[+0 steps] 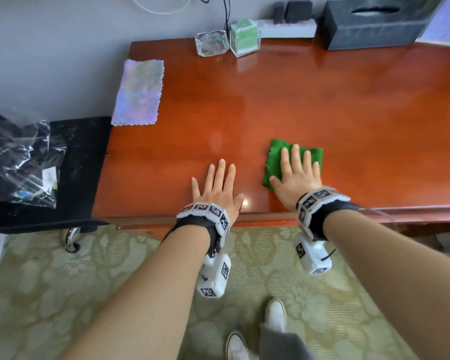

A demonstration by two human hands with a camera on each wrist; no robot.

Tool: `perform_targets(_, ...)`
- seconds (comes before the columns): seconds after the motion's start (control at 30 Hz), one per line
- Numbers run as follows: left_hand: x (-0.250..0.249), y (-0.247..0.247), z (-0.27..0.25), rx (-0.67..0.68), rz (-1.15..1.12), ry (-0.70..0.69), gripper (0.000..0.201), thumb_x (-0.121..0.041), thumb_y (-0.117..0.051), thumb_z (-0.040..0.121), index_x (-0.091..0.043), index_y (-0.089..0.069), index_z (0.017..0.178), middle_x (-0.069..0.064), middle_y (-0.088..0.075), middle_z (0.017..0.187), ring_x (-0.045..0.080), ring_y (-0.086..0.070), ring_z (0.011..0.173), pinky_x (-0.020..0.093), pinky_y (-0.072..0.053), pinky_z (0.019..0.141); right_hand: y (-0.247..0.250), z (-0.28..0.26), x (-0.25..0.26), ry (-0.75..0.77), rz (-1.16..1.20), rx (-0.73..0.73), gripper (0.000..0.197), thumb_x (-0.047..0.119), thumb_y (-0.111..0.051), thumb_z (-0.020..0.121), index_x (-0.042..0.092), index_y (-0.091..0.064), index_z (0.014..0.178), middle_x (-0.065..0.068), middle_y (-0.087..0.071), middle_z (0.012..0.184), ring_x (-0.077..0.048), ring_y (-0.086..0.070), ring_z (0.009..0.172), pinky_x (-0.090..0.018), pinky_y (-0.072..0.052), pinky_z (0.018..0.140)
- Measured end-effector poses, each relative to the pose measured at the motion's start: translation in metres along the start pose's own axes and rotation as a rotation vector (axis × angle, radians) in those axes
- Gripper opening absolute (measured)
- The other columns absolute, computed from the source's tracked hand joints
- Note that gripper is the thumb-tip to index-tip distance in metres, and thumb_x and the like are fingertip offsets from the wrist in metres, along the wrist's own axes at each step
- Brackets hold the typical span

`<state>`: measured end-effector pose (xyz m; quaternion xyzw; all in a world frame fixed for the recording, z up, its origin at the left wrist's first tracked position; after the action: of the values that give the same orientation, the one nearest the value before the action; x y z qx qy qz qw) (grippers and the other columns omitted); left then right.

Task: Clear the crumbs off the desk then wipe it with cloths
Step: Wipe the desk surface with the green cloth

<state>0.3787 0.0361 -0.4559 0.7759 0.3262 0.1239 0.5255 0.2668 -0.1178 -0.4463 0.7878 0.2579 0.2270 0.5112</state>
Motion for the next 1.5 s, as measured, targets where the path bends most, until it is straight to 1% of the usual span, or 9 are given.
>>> perform_targets(0.23,0.003,0.007,0.003,-0.03,0.05,-0.003,0.067,-0.052,-0.024,0.102,-0.03,0.009,0.156,-0.009,0.021,0.162,0.015,0.014,0.151,0.056,-0.002,0.12,0.005,0.023,0.043,0.25,-0.011,0.105,0.079,0.049,-0.033,0.099,0.023,0.016,0.155,-0.002,0.025,0.161,-0.029,0.019,0.149,-0.048,0.007,0.121)
perform_targets(0.37,0.008,0.041,0.015,-0.148,0.193,-0.145,0.056,-0.046,-0.033,0.101,-0.025,-0.025,0.152,0.001,-0.021,0.158,0.02,-0.024,0.143,0.045,-0.028,0.112,0.027,0.051,0.015,0.264,0.011,0.184,0.081,0.05,-0.04,0.098,0.028,0.013,0.155,0.002,0.022,0.162,-0.027,0.016,0.15,-0.045,0.003,0.122)
perform_targets(0.43,0.014,0.059,0.034,-0.197,0.188,-0.159,0.05,-0.043,-0.033,0.101,-0.023,-0.034,0.147,0.001,-0.03,0.153,0.019,-0.033,0.138,0.041,-0.032,0.108,0.04,0.069,-0.001,0.209,0.031,0.177,0.082,0.049,-0.042,0.098,0.027,0.011,0.156,0.001,0.02,0.163,-0.028,0.014,0.15,-0.045,0.002,0.122)
perform_targets(0.5,0.021,0.073,0.057,-0.197,0.103,-0.071,0.052,-0.043,-0.034,0.102,-0.024,-0.03,0.15,0.002,-0.021,0.159,0.02,-0.025,0.145,0.043,-0.028,0.113,0.05,0.083,-0.015,0.171,0.027,0.168,0.083,0.049,-0.043,0.098,0.026,0.011,0.156,0.0,0.018,0.163,-0.03,0.013,0.15,-0.045,0.0,0.122)
perform_targets(0.6,0.027,0.073,0.088,-0.102,0.03,0.042,0.061,-0.051,-0.029,0.101,-0.035,-0.007,0.156,-0.005,0.01,0.165,0.019,0.0,0.152,0.051,-0.012,0.121,0.055,0.098,-0.027,0.148,0.007,0.174,0.083,0.049,-0.043,0.098,0.025,0.012,0.156,-0.001,0.019,0.163,-0.03,0.013,0.15,-0.045,0.0,0.122)
perform_targets(0.67,0.029,0.07,0.103,-0.055,0.023,0.068,0.062,-0.057,-0.025,0.1,-0.043,0.002,0.155,-0.01,0.021,0.163,0.019,0.008,0.152,0.057,-0.006,0.12,0.058,0.109,-0.029,0.143,-0.001,0.165,0.083,0.049,-0.043,0.098,0.025,0.012,0.156,-0.001,0.019,0.163,-0.03,0.013,0.15,-0.045,0.001,0.122)
perform_targets(0.8,0.026,0.065,0.113,-0.073,0.026,0.107,0.064,-0.064,-0.021,0.096,-0.049,0.006,0.152,-0.012,0.02,0.163,0.019,0.015,0.151,0.063,0.0,0.117,0.065,0.13,-0.027,0.127,0.002,0.149,0.082,0.047,-0.043,0.098,0.025,0.01,0.156,0.0,0.019,0.163,-0.03,0.013,0.15,-0.046,0.001,0.122)
perform_targets(1.37,0.014,0.063,0.096,-0.017,0.002,0.117,0.072,-0.067,-0.028,0.093,-0.039,-0.003,0.155,-0.009,0.011,0.164,0.021,0.007,0.151,0.058,-0.002,0.119,0.067,0.142,-0.011,0.091,-0.051,0.118,0.078,0.046,-0.038,0.1,0.022,0.011,0.156,-0.003,0.019,0.163,-0.033,0.011,0.15,-0.048,0.0,0.122)
perform_targets(1.5,0.014,0.063,0.097,-0.016,0.0,0.12,0.074,-0.068,-0.029,0.092,-0.038,-0.003,0.155,-0.009,0.011,0.164,0.022,0.007,0.151,0.059,-0.002,0.119,0.066,0.133,0.009,0.171,-0.071,0.114,0.08,0.045,-0.04,0.099,0.021,0.01,0.156,-0.004,0.018,0.163,-0.033,0.011,0.15,-0.05,-0.002,0.122)
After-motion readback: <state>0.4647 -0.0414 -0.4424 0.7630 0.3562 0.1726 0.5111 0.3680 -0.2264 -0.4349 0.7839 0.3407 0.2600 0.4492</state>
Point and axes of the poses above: each hand's wrist, its own z-axis towards the middle knuckle, its own y-axis out of the back of the hand, x = y × z, the point moved 3 cm from there along z, towards the middle knuckle
